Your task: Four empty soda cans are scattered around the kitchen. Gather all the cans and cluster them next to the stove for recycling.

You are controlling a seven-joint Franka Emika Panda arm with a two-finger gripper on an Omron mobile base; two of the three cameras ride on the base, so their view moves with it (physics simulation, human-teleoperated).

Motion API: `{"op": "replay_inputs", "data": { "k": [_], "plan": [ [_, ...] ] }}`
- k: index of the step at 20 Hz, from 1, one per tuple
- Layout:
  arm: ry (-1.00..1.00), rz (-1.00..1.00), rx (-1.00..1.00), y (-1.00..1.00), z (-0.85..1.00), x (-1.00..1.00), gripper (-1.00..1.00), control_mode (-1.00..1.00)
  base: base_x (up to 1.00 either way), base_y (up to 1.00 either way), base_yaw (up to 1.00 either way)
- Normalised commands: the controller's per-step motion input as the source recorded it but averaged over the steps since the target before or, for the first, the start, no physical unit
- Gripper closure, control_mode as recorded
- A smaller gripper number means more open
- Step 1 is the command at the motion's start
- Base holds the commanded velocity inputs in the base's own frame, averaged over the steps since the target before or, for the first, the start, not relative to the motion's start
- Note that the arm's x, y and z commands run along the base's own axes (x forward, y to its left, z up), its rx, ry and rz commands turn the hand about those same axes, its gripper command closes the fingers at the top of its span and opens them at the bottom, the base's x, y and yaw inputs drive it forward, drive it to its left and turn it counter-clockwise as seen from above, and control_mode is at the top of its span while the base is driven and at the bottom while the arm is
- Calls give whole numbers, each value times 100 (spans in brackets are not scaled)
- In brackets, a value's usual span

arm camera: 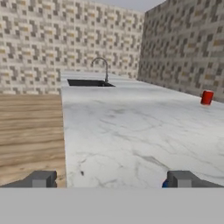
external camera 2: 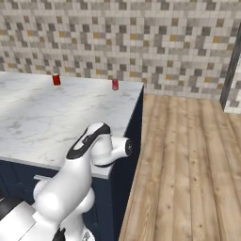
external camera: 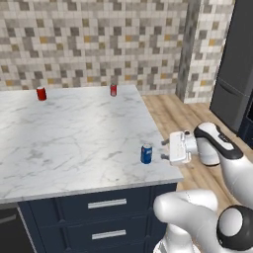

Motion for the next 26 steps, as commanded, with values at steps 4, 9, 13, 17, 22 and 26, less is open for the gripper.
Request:
{"op": "replay_inputs", "data": {
  "k": [4,9,13,17,22,26],
  "plan": [
    [0,0,0,0,-13,28,-100,-100,0,0,0],
    [0,0,0,0,-14,27,-100,-100,0,0,0],
    [1,0,0,0,-16,24,-100,-100,0,0,0],
    [1,0,0,0,-17,23,-100,-100,0,0,0],
    [1,0,0,0,-18,24,-100,-100,0,0,0],
    [1,0,0,0,-19,26,-100,-100,0,0,0]
  ]
}}
